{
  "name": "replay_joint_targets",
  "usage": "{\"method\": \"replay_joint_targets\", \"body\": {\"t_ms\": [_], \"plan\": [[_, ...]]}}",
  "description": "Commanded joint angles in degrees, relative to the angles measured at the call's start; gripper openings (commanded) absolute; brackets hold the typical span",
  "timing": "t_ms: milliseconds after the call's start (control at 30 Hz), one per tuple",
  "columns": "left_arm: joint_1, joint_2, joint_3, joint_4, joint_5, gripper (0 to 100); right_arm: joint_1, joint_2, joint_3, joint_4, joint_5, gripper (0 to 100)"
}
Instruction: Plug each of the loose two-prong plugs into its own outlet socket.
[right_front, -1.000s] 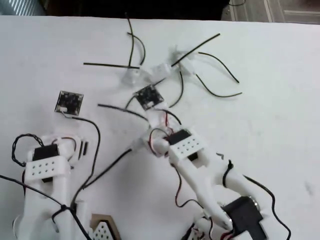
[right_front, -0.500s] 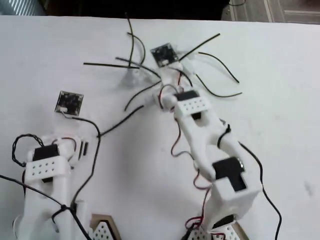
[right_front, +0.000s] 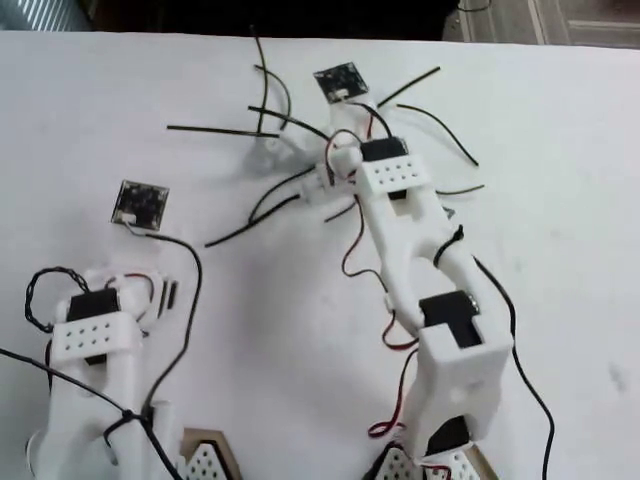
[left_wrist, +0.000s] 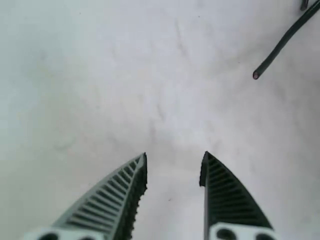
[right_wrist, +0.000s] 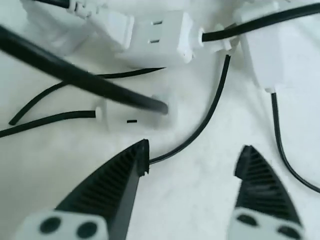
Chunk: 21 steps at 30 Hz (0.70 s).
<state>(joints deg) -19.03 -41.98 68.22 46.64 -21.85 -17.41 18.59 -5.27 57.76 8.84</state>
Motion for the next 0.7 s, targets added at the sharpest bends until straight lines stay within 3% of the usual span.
{"method": "replay_joint_targets", "body": {"t_ms": [0,67,133,267,400,500,667], "plan": [[1.4,-1.5,-0.3,-0.9,-0.1,18,0.7,-7.4,-2.5,5.3,0.4,6.6],[1.4,-1.6,-0.3,-0.9,-0.1,18,0.8,-10.2,-2.5,9.0,0.2,1.2],[1.4,-1.7,-0.3,-0.9,-0.2,16,0.8,-13.2,-2.5,13.8,0.0,4.8],[1.4,-1.9,-0.4,-1.4,-0.4,2,0.9,-18.9,-2.4,23.4,0.0,1.6],[1.4,-1.9,-0.3,-1.8,-0.3,2,0.9,-24.4,0.5,31.5,-0.1,1.8],[0.9,-2.4,-0.4,-2.1,-0.1,2,1.5,-29.8,7.8,32.1,-0.1,1.8],[1.2,-11.2,4.0,-1.9,1.1,2,6.8,-44.3,25.2,22.3,-1.1,1.8]]}}
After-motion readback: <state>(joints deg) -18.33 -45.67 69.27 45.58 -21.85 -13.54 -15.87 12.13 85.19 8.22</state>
